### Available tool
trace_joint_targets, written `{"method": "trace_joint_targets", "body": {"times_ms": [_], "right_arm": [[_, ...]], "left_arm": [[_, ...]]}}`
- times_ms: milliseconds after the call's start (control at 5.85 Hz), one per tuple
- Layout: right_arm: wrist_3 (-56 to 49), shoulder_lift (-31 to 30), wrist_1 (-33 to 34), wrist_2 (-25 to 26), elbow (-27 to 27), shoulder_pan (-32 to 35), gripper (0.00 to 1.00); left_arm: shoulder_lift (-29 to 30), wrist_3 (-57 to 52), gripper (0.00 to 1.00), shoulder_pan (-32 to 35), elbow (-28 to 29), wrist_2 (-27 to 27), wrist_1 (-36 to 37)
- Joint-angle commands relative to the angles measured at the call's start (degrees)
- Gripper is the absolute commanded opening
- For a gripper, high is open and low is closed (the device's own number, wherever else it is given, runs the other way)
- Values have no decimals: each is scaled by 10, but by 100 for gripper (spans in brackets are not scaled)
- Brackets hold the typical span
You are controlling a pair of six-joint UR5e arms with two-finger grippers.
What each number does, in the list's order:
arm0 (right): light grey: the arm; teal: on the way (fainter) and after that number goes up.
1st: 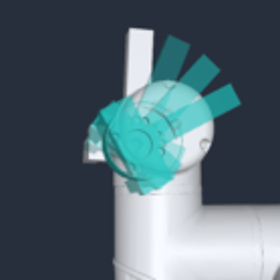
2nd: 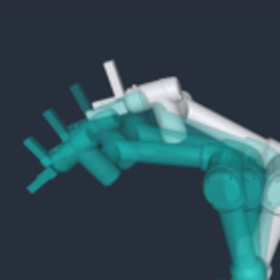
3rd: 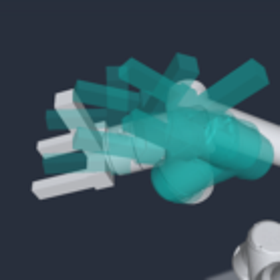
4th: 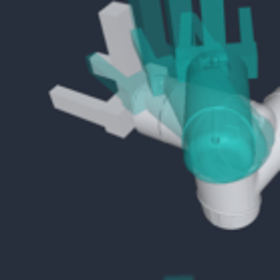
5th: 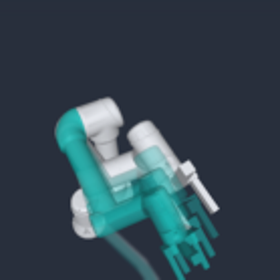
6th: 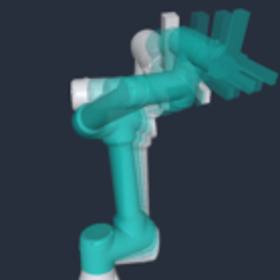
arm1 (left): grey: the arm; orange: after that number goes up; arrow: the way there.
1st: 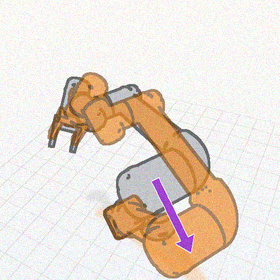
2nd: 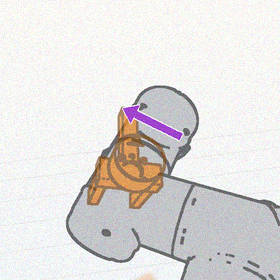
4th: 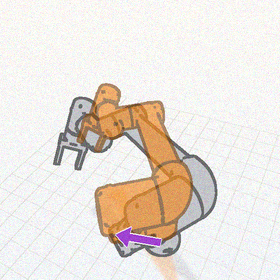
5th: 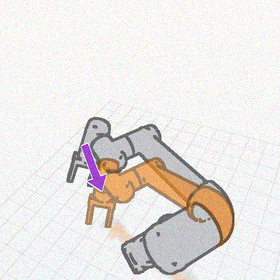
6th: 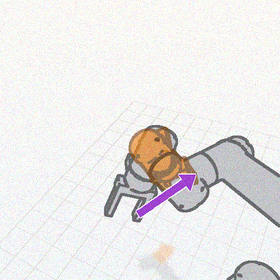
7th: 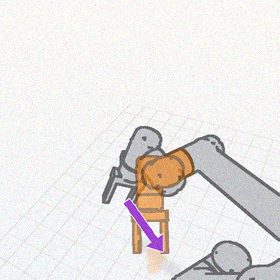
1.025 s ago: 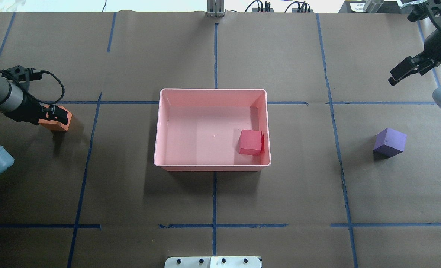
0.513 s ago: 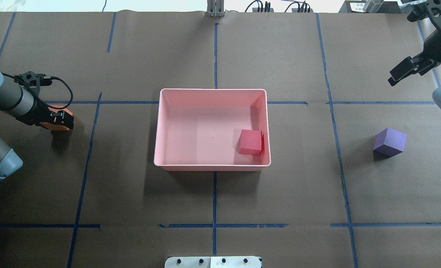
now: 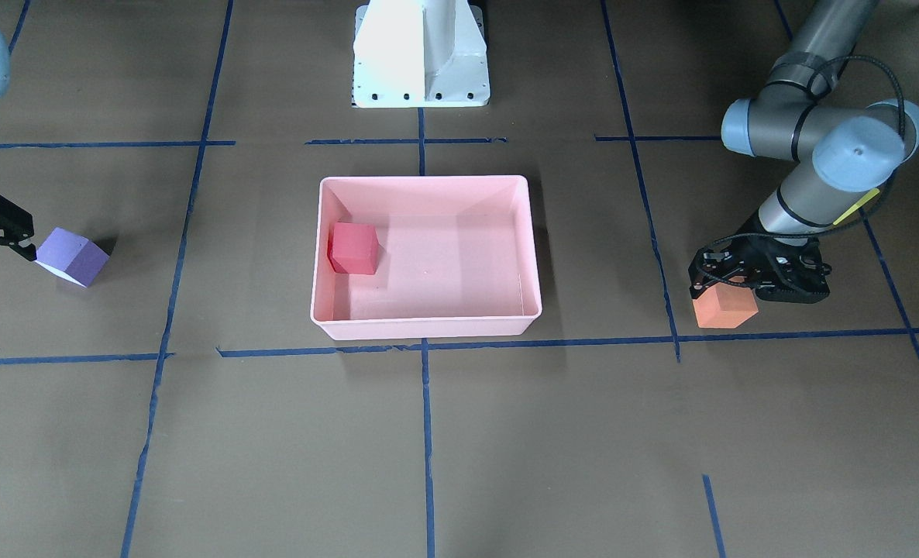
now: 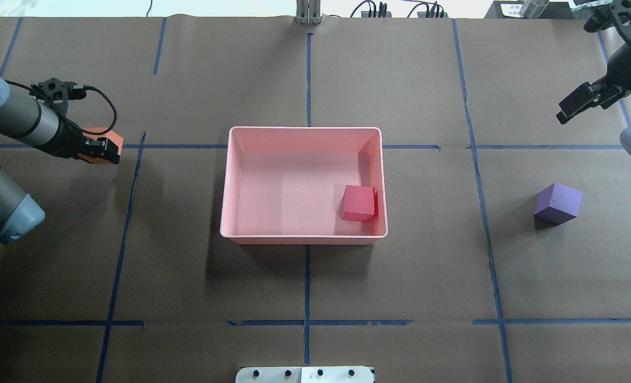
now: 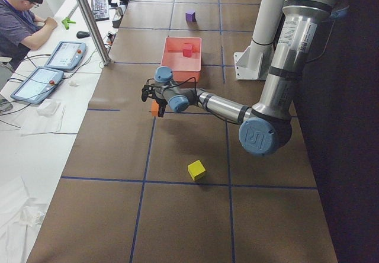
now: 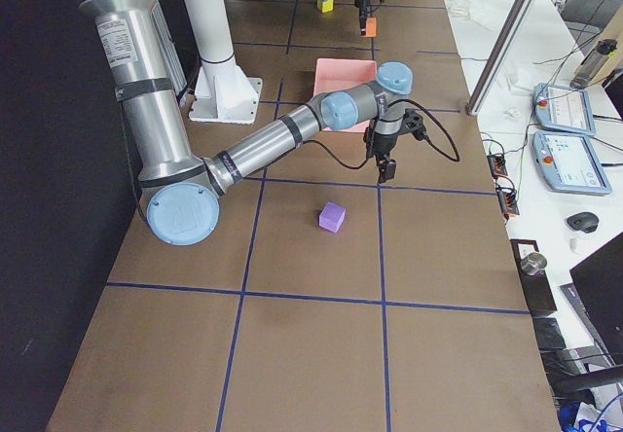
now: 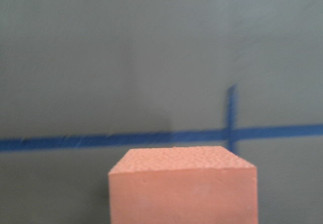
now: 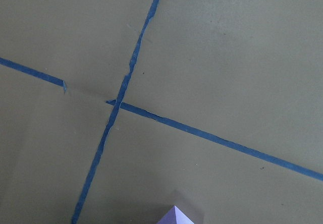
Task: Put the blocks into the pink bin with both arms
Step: 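Carry the orange block into the bin while the right gripper reaches toward the purple block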
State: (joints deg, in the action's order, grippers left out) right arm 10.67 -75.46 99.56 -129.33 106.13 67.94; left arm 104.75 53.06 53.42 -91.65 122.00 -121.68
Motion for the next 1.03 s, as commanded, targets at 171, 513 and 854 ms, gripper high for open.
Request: {"method": "trace_joint_targets", "body": {"times_ms": [171, 513, 854], "right_arm": [[-21, -46, -1, 1, 27, 0, 100], [-22, -134, -118, 1, 44, 0, 100], [-39, -206, -242, 0, 40, -6, 100]], "left_arm": [[122, 122, 45, -17, -97, -1, 165], [226, 218, 45, -118, -101, -67, 243], [277, 218, 99, -228, -106, -228, 330]]}}
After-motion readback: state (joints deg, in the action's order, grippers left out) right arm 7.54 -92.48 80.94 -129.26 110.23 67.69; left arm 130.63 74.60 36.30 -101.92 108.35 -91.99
